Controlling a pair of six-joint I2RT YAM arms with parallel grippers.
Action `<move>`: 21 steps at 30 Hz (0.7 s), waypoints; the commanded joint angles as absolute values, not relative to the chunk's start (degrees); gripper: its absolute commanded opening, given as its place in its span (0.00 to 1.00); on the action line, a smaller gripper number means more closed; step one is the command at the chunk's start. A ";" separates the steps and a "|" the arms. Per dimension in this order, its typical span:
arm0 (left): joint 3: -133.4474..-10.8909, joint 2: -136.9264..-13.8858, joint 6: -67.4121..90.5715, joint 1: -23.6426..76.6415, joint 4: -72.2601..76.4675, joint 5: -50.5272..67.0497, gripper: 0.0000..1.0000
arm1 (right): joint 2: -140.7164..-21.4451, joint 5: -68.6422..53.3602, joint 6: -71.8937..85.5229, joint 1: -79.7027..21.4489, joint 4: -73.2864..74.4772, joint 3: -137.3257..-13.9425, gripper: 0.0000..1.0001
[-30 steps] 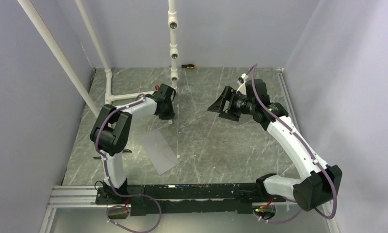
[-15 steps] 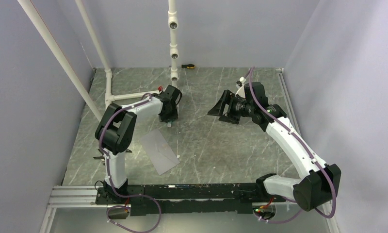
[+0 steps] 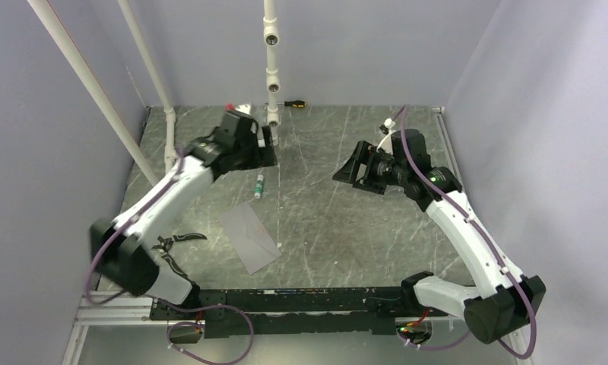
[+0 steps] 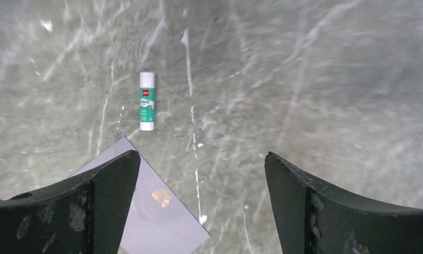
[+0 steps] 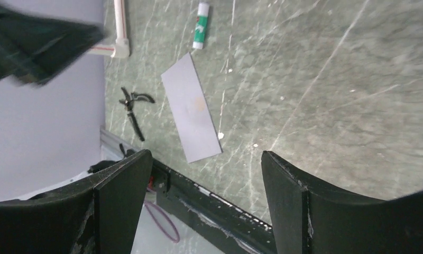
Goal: Place the letter into the envelope and seal it
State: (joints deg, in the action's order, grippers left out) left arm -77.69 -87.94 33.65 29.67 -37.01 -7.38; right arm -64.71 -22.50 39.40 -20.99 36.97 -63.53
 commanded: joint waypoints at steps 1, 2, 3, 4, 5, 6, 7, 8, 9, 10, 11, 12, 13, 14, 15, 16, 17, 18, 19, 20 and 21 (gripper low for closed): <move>-82.72 -73.81 27.97 29.94 -47.95 -3.50 0.93 | -59.38 -12.09 34.27 -20.92 42.43 -69.74 0.80; -83.42 -71.09 26.88 29.89 -50.28 -3.20 0.93 | -58.51 -7.69 33.40 -20.97 43.93 -70.76 0.80; -84.43 -68.63 26.40 29.95 -52.44 -3.75 0.93 | -57.53 -4.19 32.60 -21.00 45.42 -71.66 0.80; -85.61 -66.49 26.11 29.95 -54.59 -4.69 0.93 | -56.52 -0.94 31.61 -21.01 46.62 -72.46 0.80; -86.62 -64.46 25.73 29.90 -56.49 -5.79 0.93 | -54.88 3.04 30.30 -20.99 47.85 -73.18 0.80; -87.79 -62.75 25.33 29.92 -58.17 -6.71 0.93 | -53.63 6.86 29.19 -21.00 48.68 -73.89 0.80; -88.80 -60.95 25.19 29.90 -59.85 -7.77 0.93 | -52.45 10.45 27.97 -20.98 49.55 -74.64 0.81; -89.82 -59.40 25.10 29.86 -60.93 -8.74 0.93 | -51.19 13.92 26.89 -20.98 50.28 -75.50 0.83; -90.76 -57.12 24.79 29.89 -62.08 -9.38 0.93 | -50.07 17.32 25.59 -20.98 50.89 -76.37 0.95; -91.43 -55.36 24.59 29.95 -63.06 -10.27 0.93 | -48.92 19.93 24.37 -21.00 51.25 -77.29 0.99; -92.10 -53.90 24.60 29.95 -64.01 -11.18 0.93 | -47.82 22.65 23.17 -21.01 51.58 -78.05 0.99; -92.75 -52.37 24.76 29.89 -65.32 -12.94 0.93 | -46.87 24.87 22.31 -20.99 51.72 -78.92 1.00; -93.41 -50.98 25.17 29.88 -66.60 -14.56 0.93 | -45.86 26.71 21.45 -21.00 51.64 -79.57 1.00; -94.02 -49.65 25.68 29.88 -68.05 -15.98 0.93 | -45.02 28.23 20.70 -21.01 51.52 -80.15 1.00; -94.57 -48.24 26.05 29.90 -69.37 -17.48 0.93 | -44.24 29.79 20.28 -21.01 51.51 -80.68 1.00; -94.98 -46.84 26.25 29.89 -70.23 -18.47 0.93 | -43.54 31.27 19.96 -20.98 51.41 -81.19 1.00; -95.38 -45.64 26.09 29.88 -71.08 -19.07 0.93 | -42.91 32.34 19.67 -21.00 51.37 -81.54 1.00; -95.89 -44.56 25.88 29.88 -71.88 -19.97 0.93 | -42.41 33.41 19.47 -21.01 51.30 -81.89 1.00; -96.77 -43.81 26.00 29.88 -72.86 -20.98 0.93 | -42.04 34.15 19.19 -21.01 51.15 -82.25 1.00; -97.57 -43.21 26.01 29.88 -73.98 -21.83 0.93 | -41.62 34.57 18.93 -21.01 50.93 -82.50 1.00; -98.35 -42.80 25.87 29.88 -75.14 -22.33 0.93 | -41.27 34.99 18.57 -20.95 50.65 -82.67 1.00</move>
